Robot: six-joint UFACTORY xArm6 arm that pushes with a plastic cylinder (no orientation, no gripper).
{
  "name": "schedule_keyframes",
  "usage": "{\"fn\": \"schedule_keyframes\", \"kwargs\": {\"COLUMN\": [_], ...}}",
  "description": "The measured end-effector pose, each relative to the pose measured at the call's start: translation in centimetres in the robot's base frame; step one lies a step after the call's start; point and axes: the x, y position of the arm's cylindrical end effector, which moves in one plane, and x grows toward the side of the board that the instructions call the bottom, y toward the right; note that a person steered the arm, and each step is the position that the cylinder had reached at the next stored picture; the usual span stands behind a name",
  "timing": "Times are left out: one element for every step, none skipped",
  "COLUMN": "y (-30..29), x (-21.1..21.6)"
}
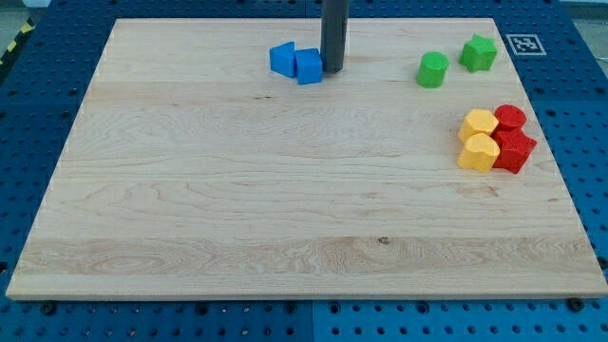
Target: Slide yellow heart to blue cube
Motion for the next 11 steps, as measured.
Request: {"fn": "schedule_keyframes", "kwargs": {"y": [1.4,4.0,4.5,9.3,16.6,22.5,23.8,23.4,22.1,21.9,19.8], "x": [0.4,6.3,14.3,19.7,20.9,19.7,18.5,17.0,15.7,15.7,16.2]}}
